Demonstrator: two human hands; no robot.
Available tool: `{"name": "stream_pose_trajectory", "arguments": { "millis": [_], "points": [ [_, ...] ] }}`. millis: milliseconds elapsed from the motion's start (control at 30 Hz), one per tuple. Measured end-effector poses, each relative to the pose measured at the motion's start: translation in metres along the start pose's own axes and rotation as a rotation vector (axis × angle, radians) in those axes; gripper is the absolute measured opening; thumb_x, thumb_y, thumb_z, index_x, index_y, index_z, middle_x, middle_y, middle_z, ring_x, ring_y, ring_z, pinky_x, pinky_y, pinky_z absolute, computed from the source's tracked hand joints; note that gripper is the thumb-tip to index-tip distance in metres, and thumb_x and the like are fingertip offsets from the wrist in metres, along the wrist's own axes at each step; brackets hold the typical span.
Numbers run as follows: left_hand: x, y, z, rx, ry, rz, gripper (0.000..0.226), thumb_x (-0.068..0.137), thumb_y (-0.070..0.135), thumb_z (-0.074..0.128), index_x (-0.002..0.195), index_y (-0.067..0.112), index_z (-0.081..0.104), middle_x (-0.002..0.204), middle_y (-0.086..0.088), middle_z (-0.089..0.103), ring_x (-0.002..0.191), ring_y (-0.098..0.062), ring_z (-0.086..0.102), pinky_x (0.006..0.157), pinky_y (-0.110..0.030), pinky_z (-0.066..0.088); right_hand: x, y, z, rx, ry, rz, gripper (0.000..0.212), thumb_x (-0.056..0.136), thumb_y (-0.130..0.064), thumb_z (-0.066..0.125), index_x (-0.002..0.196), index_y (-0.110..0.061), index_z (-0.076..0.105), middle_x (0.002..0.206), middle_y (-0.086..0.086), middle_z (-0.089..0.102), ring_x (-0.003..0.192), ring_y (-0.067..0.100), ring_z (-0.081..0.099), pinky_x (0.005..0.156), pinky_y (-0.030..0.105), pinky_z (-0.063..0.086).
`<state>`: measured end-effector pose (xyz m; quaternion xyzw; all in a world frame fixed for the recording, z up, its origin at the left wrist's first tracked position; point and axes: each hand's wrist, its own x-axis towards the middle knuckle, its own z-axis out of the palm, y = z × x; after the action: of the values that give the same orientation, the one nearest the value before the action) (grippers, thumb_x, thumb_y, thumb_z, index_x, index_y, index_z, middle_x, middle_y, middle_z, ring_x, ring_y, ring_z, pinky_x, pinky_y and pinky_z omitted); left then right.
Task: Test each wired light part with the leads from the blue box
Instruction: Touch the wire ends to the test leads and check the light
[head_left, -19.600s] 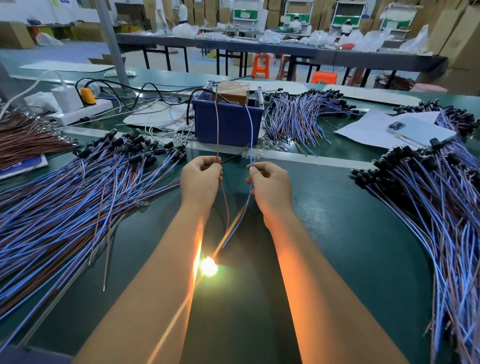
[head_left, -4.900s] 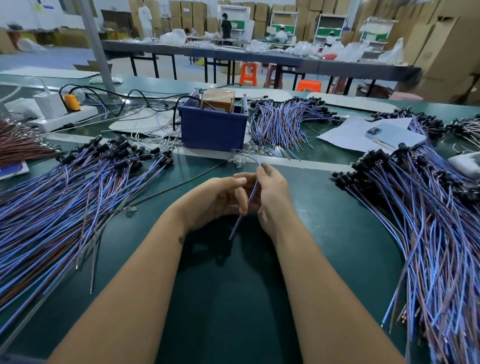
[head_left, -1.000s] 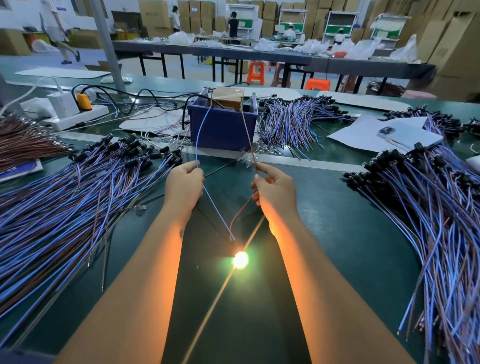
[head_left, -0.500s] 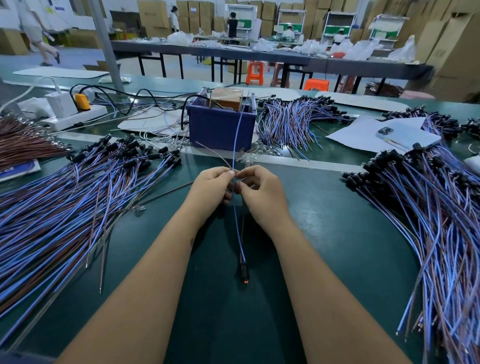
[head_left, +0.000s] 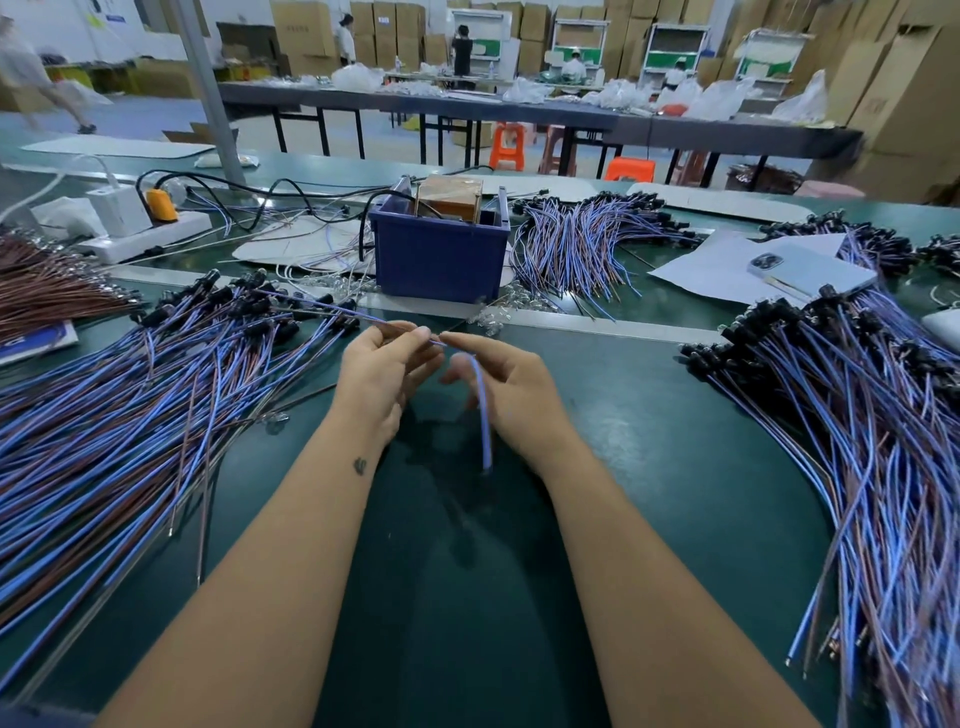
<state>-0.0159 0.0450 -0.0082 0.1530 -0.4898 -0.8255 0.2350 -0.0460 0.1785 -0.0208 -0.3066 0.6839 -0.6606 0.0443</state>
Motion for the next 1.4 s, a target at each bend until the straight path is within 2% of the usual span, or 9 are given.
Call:
{"name": "stream_pose_trajectory", "arguments": {
  "millis": [233, 333, 500, 633, 733, 833, 933, 1133, 1400],
  "points": [
    [-0.022, -0.015, 0.007, 0.636, -0.338, 0.315, 0.023, 0.078, -0.003, 0.075, 0.067, 0.013, 0.063, 0.065, -0.004, 0.067, 0.061, -0.013, 0.059, 0.063, -0.026, 0.049, -0.004, -0.003, -0.017, 0.298, 0.496, 0.185, 0.031, 0.105, -0.017, 0.037, 0.080, -0.015, 0.056, 0.078, 0.002, 0.063, 0.061, 0.010, 0.054, 0.051, 0.016, 0.045],
    [-0.040, -0.024, 0.023, 0.807, -0.432, 0.531, 0.019, 0.079, 0.000, 0.073, 0.074, 0.018, 0.070, 0.070, 0.010, 0.070, 0.062, -0.003, 0.061, 0.063, -0.022, 0.050, -0.010, -0.014, -0.026, 0.354, 0.571, 0.258, 0.031, 0.106, -0.016, 0.034, 0.080, -0.012, 0.051, 0.058, 0.002, 0.060, 0.046, 0.006, 0.055, 0.044, 0.016, 0.043],
    [-0.085, -0.039, 0.071, 0.863, -0.621, 0.757, 0.015, 0.079, 0.010, 0.068, 0.091, 0.015, 0.077, 0.080, 0.001, 0.073, 0.068, -0.015, 0.068, 0.063, -0.027, 0.056, -0.024, -0.038, -0.085, -0.046, 0.541, 0.260, 0.032, 0.104, -0.013, 0.036, 0.078, -0.016, 0.054, 0.052, 0.004, 0.042, 0.042, 0.010, 0.040, 0.044, 0.023, 0.031],
    [-0.120, -0.050, 0.119, 0.708, -0.661, 0.605, 0.019, 0.086, 0.010, 0.068, 0.098, 0.022, 0.076, 0.084, 0.012, 0.072, 0.076, -0.003, 0.065, 0.067, -0.017, 0.051, -0.041, -0.067, -0.155, -0.509, 0.498, 0.226, 0.027, 0.100, -0.021, 0.042, 0.085, -0.010, 0.062, 0.057, 0.000, 0.047, 0.057, 0.020, 0.043, 0.053, 0.030, 0.031],
    [-0.139, -0.061, 0.148, 0.629, -0.802, 0.504, 0.032, 0.088, 0.001, 0.062, 0.112, 0.019, 0.071, 0.097, 0.007, 0.073, 0.079, 0.001, 0.065, 0.074, -0.016, 0.051, -0.057, -0.086, -0.204, -0.906, 0.502, 0.241, 0.031, 0.099, -0.027, 0.044, 0.071, -0.016, 0.050, 0.065, -0.001, 0.050, 0.067, 0.026, 0.049, 0.055, 0.033, 0.030],
    [-0.153, -0.076, 0.161, 0.710, -0.952, 0.402, 0.050, 0.084, -0.013, 0.052, 0.122, 0.016, 0.066, 0.103, 0.000, 0.072, 0.085, 0.006, 0.063, 0.081, -0.014, 0.049, -0.076, -0.088, -0.240, -1.147, 0.538, 0.389, 0.021, 0.099, -0.028, 0.042, 0.097, -0.014, 0.057, 0.086, 0.004, 0.058, 0.083, 0.029, 0.054, 0.068, 0.035, 0.038],
    [-0.156, -0.085, 0.159, 0.835, -0.996, 0.388, 0.042, 0.083, -0.009, 0.052, 0.111, 0.016, 0.073, 0.100, 0.005, 0.074, 0.087, 0.002, 0.065, 0.086, -0.019, 0.051, -0.093, -0.082, -0.255, -1.262, 0.537, 0.558, 0.031, 0.098, -0.024, 0.045, 0.124, -0.010, 0.053, 0.117, 0.013, 0.057, 0.102, 0.033, 0.054, 0.080, 0.040, 0.046],
    [-0.135, -0.071, 0.135, 0.882, -0.915, 0.338, 0.027, 0.089, 0.001, 0.055, 0.098, 0.017, 0.076, 0.087, 0.011, 0.071, 0.077, 0.009, 0.061, 0.077, -0.008, 0.047, -0.086, -0.067, -0.221, -1.382, 0.556, 0.559, 0.042, 0.092, -0.022, 0.050, 0.132, -0.012, 0.047, 0.137, 0.020, 0.039, 0.125, 0.036, 0.034, 0.104, 0.044, 0.032],
    [-0.073, -0.033, 0.057, 0.990, -0.494, 0.327, 0.030, 0.088, 0.008, 0.054, 0.084, 0.034, 0.069, 0.082, 0.007, 0.069, 0.068, -0.003, 0.061, 0.064, -0.016, 0.046, -0.026, -0.035, -0.081, -1.239, 0.284, 0.244, 0.041, 0.091, -0.027, 0.053, 0.130, -0.015, 0.051, 0.131, 0.012, 0.042, 0.121, 0.031, 0.035, 0.102, 0.038, 0.029]
  ]
}}
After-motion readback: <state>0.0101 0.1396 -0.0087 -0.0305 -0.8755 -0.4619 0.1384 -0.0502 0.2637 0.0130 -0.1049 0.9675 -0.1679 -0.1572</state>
